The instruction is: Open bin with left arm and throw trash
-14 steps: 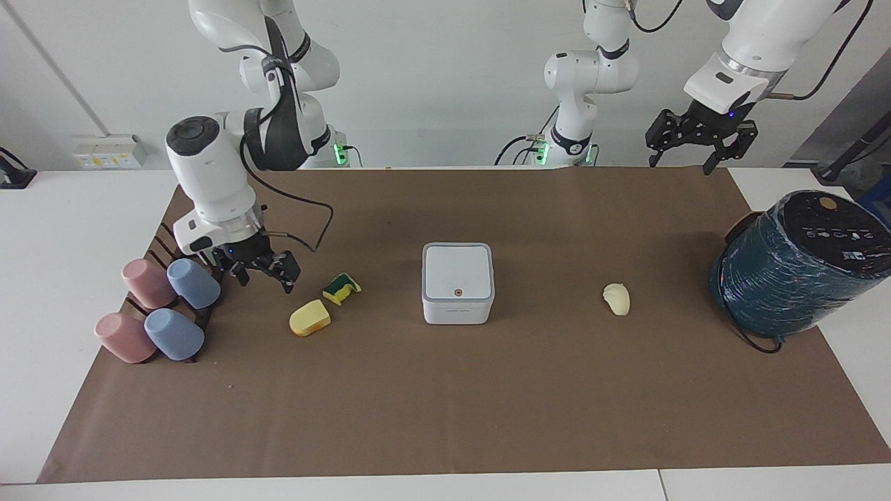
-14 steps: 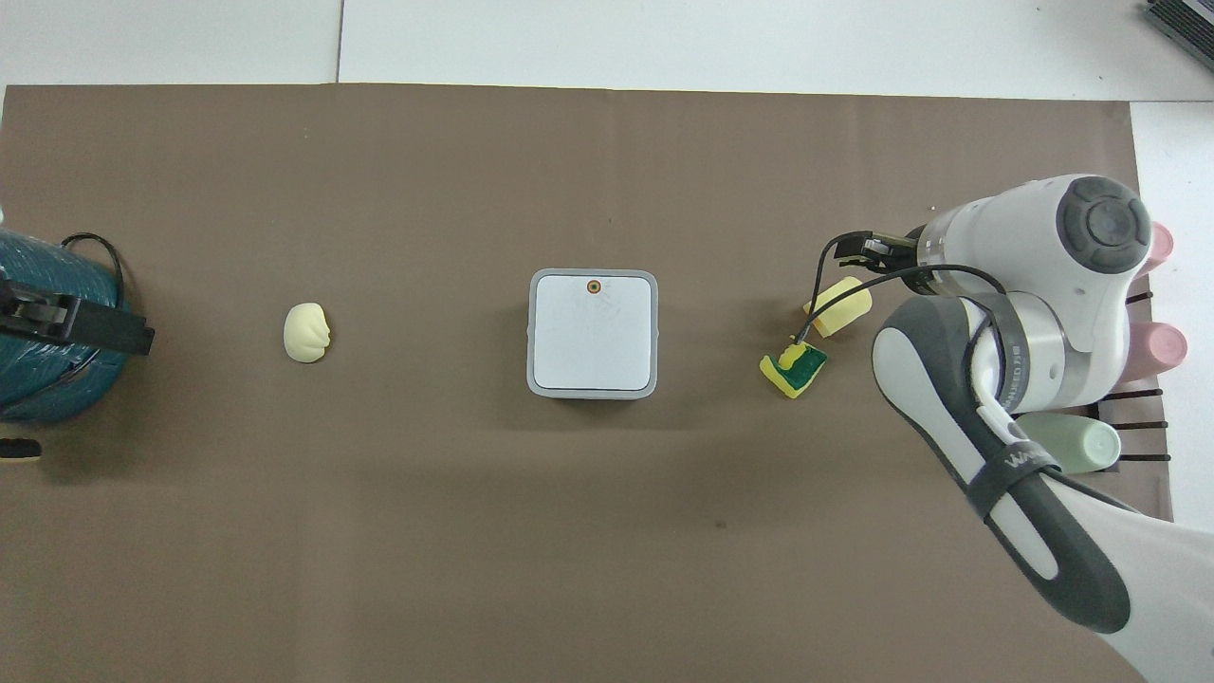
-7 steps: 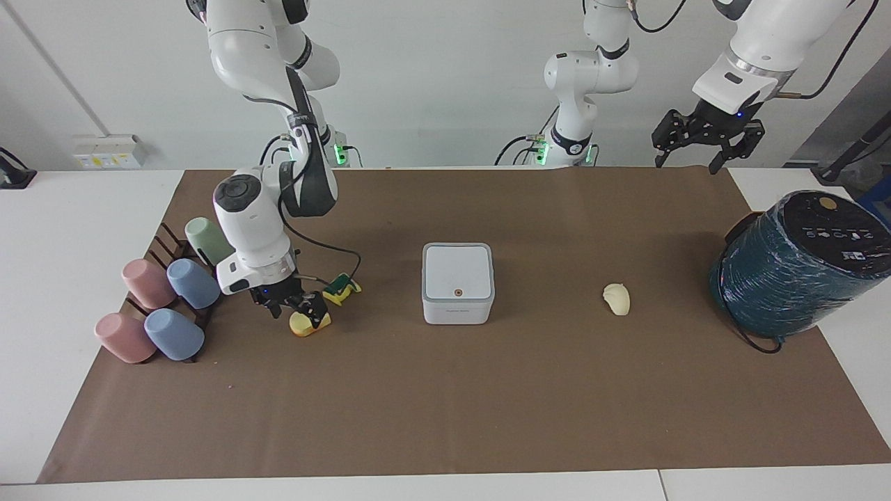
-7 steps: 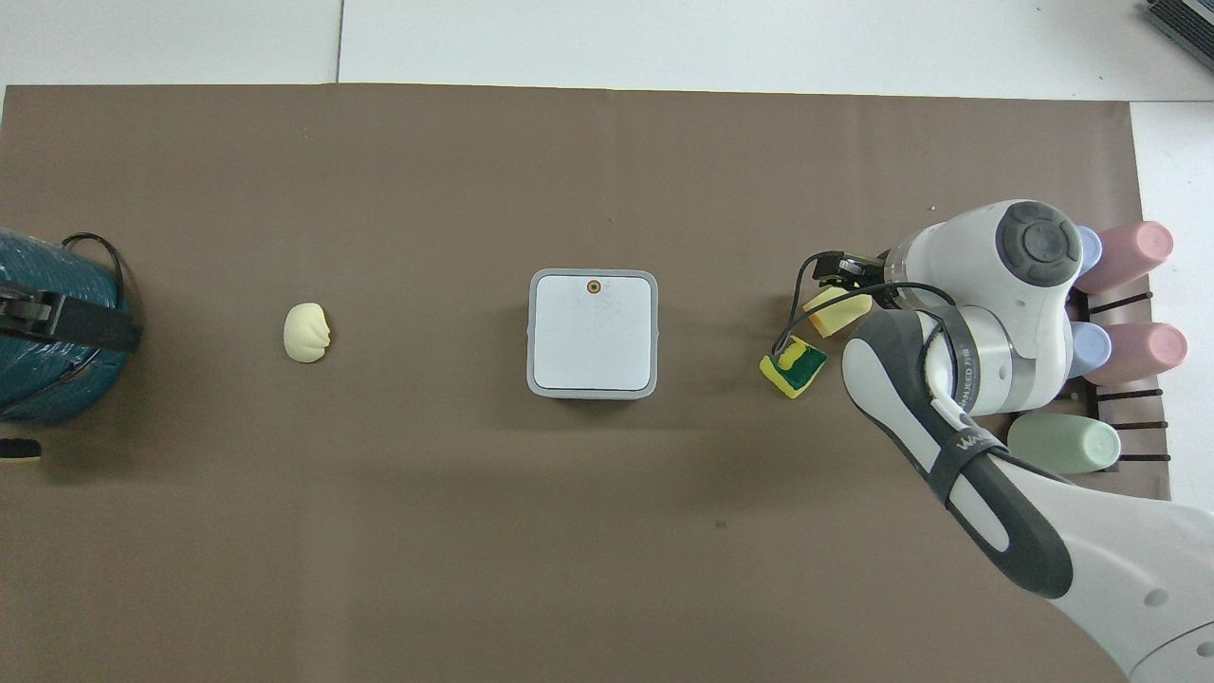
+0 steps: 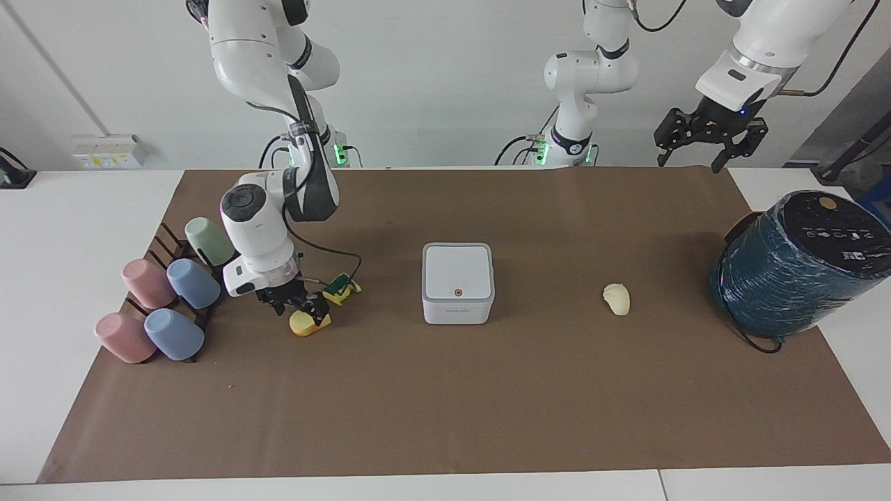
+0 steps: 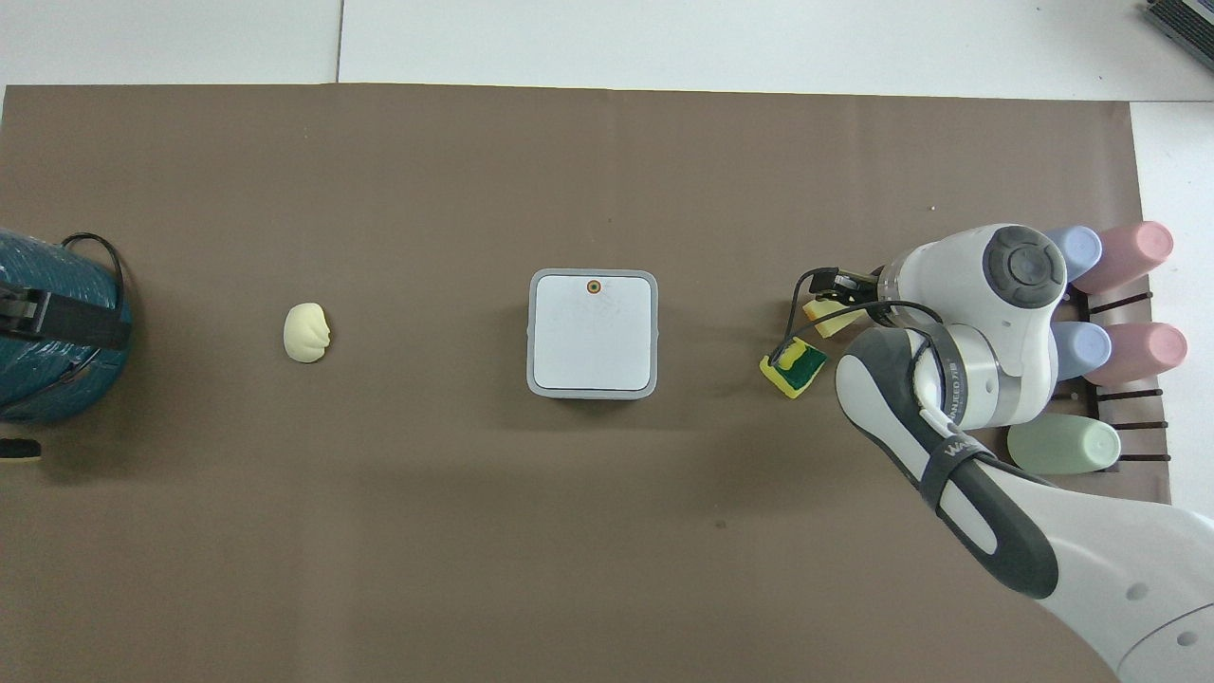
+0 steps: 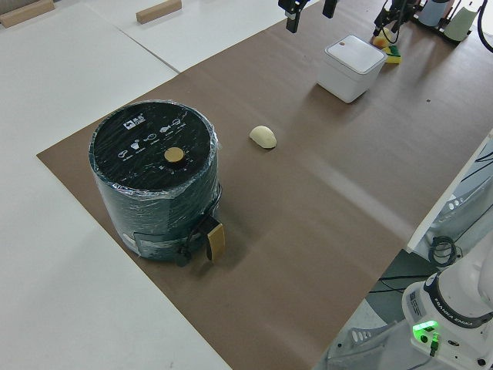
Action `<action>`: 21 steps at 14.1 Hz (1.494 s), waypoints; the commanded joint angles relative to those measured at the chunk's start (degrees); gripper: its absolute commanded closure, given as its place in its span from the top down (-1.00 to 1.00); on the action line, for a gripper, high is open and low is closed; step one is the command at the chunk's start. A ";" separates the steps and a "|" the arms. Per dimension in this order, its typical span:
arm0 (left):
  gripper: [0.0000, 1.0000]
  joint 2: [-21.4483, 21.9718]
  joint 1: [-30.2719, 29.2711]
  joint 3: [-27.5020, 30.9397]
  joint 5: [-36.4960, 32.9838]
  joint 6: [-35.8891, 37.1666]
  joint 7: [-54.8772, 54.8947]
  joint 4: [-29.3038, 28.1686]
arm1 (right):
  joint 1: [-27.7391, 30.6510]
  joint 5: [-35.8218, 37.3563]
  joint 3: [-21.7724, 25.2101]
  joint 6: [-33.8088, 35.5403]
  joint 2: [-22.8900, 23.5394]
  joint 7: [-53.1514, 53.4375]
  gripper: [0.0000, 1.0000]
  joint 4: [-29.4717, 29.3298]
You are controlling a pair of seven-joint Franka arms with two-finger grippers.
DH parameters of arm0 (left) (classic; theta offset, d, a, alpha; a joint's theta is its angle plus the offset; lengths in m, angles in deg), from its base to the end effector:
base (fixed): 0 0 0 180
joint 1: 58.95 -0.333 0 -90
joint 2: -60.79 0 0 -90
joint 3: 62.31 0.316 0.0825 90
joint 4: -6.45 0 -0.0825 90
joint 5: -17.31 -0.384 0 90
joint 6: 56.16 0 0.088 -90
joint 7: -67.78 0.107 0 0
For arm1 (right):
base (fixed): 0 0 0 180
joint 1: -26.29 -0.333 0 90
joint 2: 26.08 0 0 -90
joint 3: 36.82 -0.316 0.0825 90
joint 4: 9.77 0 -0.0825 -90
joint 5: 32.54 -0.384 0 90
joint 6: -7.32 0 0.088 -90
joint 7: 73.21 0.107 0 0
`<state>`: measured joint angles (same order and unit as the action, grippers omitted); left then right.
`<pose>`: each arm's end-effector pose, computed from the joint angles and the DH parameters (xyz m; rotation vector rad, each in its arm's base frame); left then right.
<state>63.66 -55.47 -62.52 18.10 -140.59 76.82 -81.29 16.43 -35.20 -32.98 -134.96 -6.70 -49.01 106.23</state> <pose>0.5276 -0.0357 0.6616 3.1082 -0.3487 -0.0110 0.6079 0.0653 0.2931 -3.0500 0.5348 -0.1783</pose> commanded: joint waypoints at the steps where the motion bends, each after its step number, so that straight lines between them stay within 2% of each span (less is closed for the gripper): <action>1: 1.00 0.99 -0.40 -0.23 0.00 -0.04 -0.16 -0.76 | -0.07 -1.81 -0.24 -2.04 0.83 1.02 0.91 0.72; 2: 1.00 1.17 -0.40 -0.31 0.00 0.05 -0.16 -0.77 | -0.07 -1.91 -0.24 -1.95 0.84 0.93 0.05 0.72; 3: 1.00 1.17 -0.40 -0.31 0.00 -0.04 -0.25 -0.77 | -0.07 -1.99 -0.24 -1.26 0.84 1.10 -0.95 0.37; 10: 1.00 1.61 -0.14 -0.40 -0.09 -0.04 -0.16 -0.86 | 0.45 -3.23 -0.15 7.53 0.05 0.32 -1.00 -5.25; 15: 1.00 1.17 -0.23 -0.49 -0.35 -1.79 0.02 -0.51 | 0.98 -1.39 0.63 16.67 -2.58 -0.21 -1.00 -11.32; 18: 1.00 0.47 1.09 -1.97 0.00 -4.51 -0.16 -0.24 | 2.82 -0.24 0.64 18.26 -5.31 -3.89 -1.00 -11.59; 21: 1.00 -1.03 6.09 -2.77 0.18 -8.73 -1.99 -0.50 | 3.97 -0.15 0.72 20.01 -8.03 -5.75 -1.00 -11.68</action>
<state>63.53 -52.66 -65.51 18.26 -146.69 76.48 -81.44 19.42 -36.31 -31.90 -116.62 -12.74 -53.47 94.41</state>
